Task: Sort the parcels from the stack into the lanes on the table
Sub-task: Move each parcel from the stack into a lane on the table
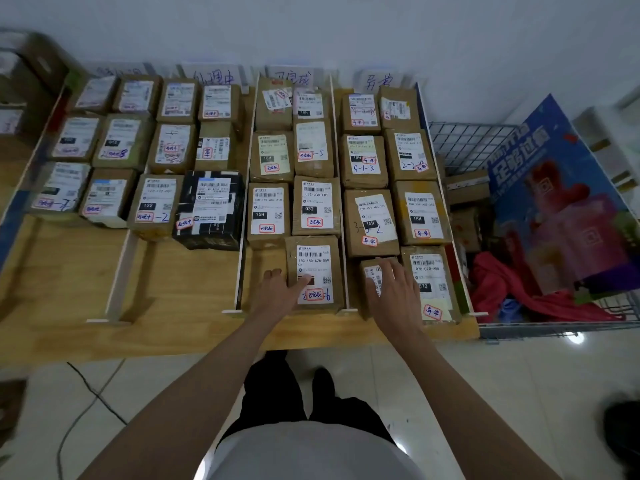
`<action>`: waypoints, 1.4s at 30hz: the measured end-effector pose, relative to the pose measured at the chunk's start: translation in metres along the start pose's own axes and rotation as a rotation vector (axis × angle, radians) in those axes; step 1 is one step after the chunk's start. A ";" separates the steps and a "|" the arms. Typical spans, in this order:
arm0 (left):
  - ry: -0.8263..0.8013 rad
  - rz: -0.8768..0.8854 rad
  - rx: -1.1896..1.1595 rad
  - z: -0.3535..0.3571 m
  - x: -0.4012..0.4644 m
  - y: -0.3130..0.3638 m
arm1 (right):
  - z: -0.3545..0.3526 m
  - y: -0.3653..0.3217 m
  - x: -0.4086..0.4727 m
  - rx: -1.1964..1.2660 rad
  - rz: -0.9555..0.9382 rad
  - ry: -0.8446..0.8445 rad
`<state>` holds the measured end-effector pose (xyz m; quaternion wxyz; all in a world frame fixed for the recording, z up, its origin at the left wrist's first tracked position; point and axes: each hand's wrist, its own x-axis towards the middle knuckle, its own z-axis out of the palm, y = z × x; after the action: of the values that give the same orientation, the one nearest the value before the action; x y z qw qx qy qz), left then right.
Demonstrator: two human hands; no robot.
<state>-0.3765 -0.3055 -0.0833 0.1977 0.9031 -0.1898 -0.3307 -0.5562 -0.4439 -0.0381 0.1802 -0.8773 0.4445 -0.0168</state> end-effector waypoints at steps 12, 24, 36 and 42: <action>0.375 0.197 0.368 -0.102 -0.057 -0.015 | -0.026 -0.084 0.023 -0.001 -0.337 0.031; 0.637 0.098 0.537 -0.199 -0.114 -0.145 | 0.001 -0.243 -0.028 -0.008 -0.605 0.092; 0.662 0.092 0.480 -0.281 -0.133 -0.290 | 0.062 -0.386 -0.101 -0.016 -0.637 0.097; 0.662 0.111 0.483 -0.316 -0.107 -0.320 | 0.083 -0.426 -0.094 -0.057 -0.630 0.076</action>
<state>-0.1716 0.0899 0.0406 0.0480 0.9695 -0.2363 0.0430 -0.2673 -0.1149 0.0377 0.1248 -0.9752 0.1579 -0.0922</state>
